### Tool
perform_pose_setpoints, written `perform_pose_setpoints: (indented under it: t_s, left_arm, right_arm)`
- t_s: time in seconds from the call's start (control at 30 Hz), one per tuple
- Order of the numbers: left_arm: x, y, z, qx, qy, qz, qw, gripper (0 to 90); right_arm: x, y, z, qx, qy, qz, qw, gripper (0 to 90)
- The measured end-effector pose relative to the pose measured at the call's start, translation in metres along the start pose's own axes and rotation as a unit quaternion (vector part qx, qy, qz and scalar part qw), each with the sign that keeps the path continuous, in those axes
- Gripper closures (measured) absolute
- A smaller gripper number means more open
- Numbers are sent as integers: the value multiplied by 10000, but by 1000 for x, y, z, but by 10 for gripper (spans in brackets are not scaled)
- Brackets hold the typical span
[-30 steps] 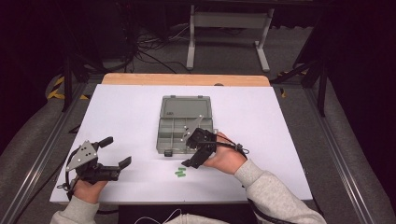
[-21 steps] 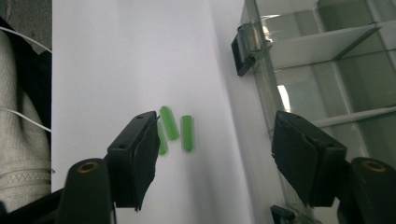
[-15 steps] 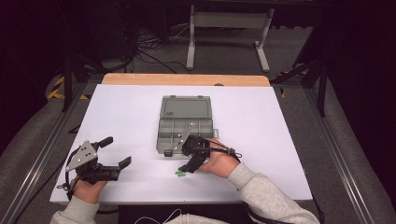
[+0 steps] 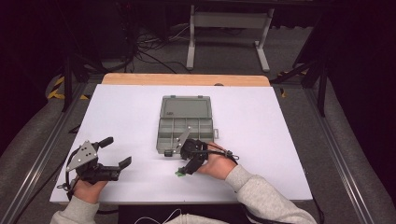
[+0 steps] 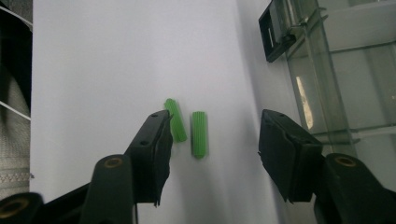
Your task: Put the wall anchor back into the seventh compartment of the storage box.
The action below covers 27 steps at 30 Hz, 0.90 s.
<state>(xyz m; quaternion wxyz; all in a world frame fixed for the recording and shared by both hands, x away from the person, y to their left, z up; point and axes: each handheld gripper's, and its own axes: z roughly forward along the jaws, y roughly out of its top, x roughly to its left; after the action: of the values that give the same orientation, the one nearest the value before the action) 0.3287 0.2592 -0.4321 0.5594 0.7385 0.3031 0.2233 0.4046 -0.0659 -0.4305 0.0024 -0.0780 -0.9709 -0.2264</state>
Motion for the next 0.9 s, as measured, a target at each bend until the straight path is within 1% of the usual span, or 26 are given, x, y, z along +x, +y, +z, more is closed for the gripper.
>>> perform_pose_setpoints:
  t_s: [0.03, 0.07, 0.2, 0.23, 0.27, 0.3, 0.33, 0.5, 0.57, 0.6, 0.67, 0.7, 0.73, 0.8, 0.9]
  left_arm:
    - [0, 0, 0, -1, 2, 2, 10000, 24]
    - [0, 0, 0, -5, 1, 2, 10000, 24]
    - [0, 0, 0, 1, -6, 2, 10000, 24]
    - [0, 0, 0, 1, -6, 2, 10000, 24]
    - [0, 0, 0, 7, -8, -1, 10000, 24]
    - [0, 0, 0, 7, -8, -1, 10000, 24]
    - [0, 0, 0, 20, -7, -10, 10000, 24]
    - [0, 0, 0, 72, -16, 3, 10000, 24]
    - [0, -1, 1, 22, 0, -13, 10000, 25]
    - [0, 0, 1, 64, -10, -2, 10000, 25]
    - [0, 0, 1, 60, -11, -2, 10000, 25]
    - [0, 0, 1, 59, -9, -2, 10000, 25]
    - [0, 0, 0, 57, -7, -3, 10000, 25]
    - [0, 0, 0, 58, -6, -4, 10000, 25]
    - [0, 0, 1, 61, -5, -1, 10000, 25]
  right_arm:
    - [0, 0, 0, 29, -11, 27, 10000, 502]
    - [0, 0, 0, 29, -11, 27, 10000, 502]
    - [1, 0, 0, 33, 35, -28, 10000, 589]
    - [1, 0, 0, 33, 35, -28, 10000, 589]
    - [1, 0, -1, 78, 33, -34, 10000, 634]
    - [2, 0, 0, 99, 39, -21, 9999, 648]
    - [2, 0, 0, 99, 39, -21, 9999, 648]
    - [2, 0, 0, 98, 48, -46, 9999, 721]
    - [2, 0, 1, 130, 72, -110, 9998, 736]
    - [3, 0, 1, 138, 51, -116, 9998, 741]
    - [3, 0, 1, 142, 25, -131, 9998, 770]
    - [4, 0, 1, 157, 18, -81, 9998, 786]
    - [4, 0, 2, 133, 18, -128, 9998, 807]
    - [5, 0, 2, 137, 26, -146, 9998, 835]
    - [5, 1, 2, 154, 29, -189, 9997, 838]
